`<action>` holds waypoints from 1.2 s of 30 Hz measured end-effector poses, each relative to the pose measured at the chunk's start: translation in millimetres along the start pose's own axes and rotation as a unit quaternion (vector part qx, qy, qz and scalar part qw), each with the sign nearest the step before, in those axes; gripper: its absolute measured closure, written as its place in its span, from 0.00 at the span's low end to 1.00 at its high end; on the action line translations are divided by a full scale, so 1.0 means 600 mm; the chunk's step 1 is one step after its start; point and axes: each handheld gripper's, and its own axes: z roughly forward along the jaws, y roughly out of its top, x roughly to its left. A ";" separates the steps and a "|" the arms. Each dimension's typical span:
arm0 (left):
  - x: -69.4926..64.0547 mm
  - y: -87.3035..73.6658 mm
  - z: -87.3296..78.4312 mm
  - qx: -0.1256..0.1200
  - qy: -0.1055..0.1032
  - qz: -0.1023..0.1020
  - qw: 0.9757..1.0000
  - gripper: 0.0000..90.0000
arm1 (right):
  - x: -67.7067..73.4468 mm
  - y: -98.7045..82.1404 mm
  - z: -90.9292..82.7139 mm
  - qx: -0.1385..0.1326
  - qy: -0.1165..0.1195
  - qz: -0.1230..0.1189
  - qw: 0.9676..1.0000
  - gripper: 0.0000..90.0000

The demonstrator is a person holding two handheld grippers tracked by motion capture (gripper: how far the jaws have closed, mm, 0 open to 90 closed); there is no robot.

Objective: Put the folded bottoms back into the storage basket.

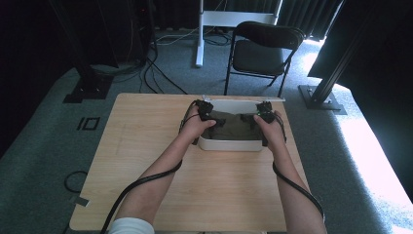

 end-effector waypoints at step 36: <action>-0.030 -0.060 -0.073 -0.049 -0.031 0.057 0.997 0.21 | 0.039 -0.049 -0.072 -0.046 0.046 -0.084 0.994 0.15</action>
